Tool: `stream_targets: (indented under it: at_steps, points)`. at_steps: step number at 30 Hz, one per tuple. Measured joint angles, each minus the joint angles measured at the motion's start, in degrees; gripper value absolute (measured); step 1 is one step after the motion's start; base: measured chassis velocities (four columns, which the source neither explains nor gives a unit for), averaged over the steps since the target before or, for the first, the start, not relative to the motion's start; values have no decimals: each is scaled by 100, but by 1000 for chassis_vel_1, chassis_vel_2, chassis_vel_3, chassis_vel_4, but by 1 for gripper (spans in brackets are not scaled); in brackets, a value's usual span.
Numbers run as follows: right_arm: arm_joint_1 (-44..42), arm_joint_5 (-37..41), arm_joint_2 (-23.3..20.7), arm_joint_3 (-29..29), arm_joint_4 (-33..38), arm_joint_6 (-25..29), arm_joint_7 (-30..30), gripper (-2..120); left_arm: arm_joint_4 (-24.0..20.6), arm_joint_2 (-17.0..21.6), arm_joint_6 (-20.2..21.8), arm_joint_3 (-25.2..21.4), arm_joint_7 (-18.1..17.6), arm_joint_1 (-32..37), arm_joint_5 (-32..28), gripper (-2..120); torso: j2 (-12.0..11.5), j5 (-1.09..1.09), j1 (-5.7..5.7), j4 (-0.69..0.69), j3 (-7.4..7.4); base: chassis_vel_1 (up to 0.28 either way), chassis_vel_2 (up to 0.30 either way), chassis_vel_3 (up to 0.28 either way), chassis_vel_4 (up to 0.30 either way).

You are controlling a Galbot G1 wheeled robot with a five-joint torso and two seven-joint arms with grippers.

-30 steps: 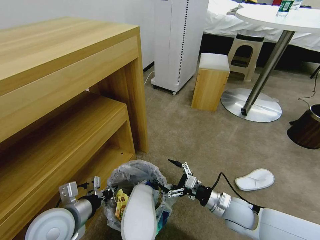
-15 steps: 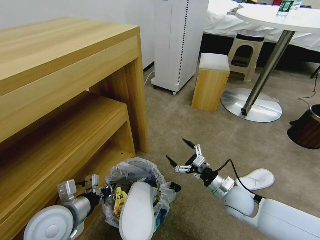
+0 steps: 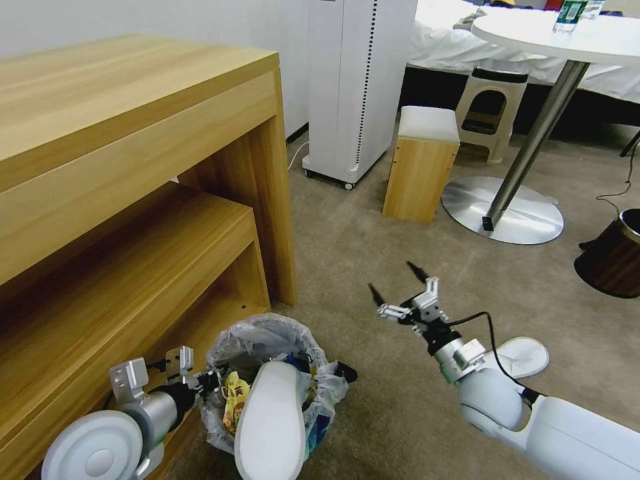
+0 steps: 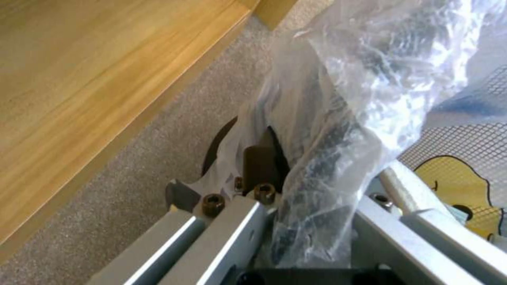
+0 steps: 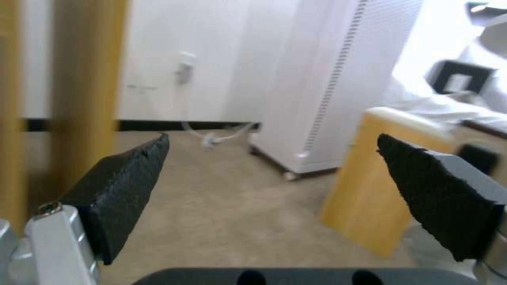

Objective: Pick up the trash bin and place the garbage on the floor into it.

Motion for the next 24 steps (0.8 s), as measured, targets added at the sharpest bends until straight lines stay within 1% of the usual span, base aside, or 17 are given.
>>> stream_targets:
  at_steps: [2,4,5,7,8,10,11,14,15,18,19,20,24]
  points:
    - [0,-62,0,25,-40,27,58,100,-6,-5,0,-5,3,6,3,0,0,0,0,0,0,0,0,0,0]
    - [5,-266,-38,140,-183,251,100,100,-33,-30,0,-16,7,19,15,0,0,2,0,0,0,0,0,0,0]
    - [5,-266,-38,140,-183,251,100,100,-33,-30,0,-16,7,19,15,0,0,2,0,0,0,0,0,0,0]
    - [4,-382,-69,351,-388,609,-2,100,-67,-81,-2,-35,8,13,21,0,0,0,0,0,0,0,0,0,0]
    - [4,-382,-69,351,-388,609,-2,100,-67,-81,-2,-35,8,13,21,0,0,0,0,0,0,0,0,0,0]
    - [-69,-445,-18,606,-667,898,-73,100,-100,-112,-2,-49,13,35,49,0,0,0,0,1,0,0,0,0,0]
    - [-69,-445,-18,606,-667,898,-73,100,-100,-112,-2,-49,13,35,49,0,0,0,0,1,0,0,0,0,0]
    - [-298,-455,79,1064,-1082,1113,-212,100,-124,-140,-3,-61,19,41,69,0,0,1,-1,0,0,0,0,0,0]
    - [-298,-455,79,1064,-1082,1113,-212,100,-124,-140,-3,-61,19,41,69,0,0,1,-1,0,0,0,0,0,0]
    - [-572,-430,217,1597,-1572,1314,-370,100,-125,-168,15,-53,20,26,86,0,0,1,-1,-1,0,0,0,0,0]
    - [-572,-430,217,1597,-1572,1314,-370,100,-125,-168,15,-53,20,26,86,0,0,1,-1,-1,0,0,0,0,0]
    - [-678,-427,269,1753,-1731,1383,-387,100,-115,-173,27,-39,20,27,96,0,0,1,-1,0,0,0,0,0,0]
    - [-1005,-315,236,2013,-1781,1420,-436,100,-95,-178,47,-22,20,20,103,0,0,1,-1,0,0,0,0,0,0]
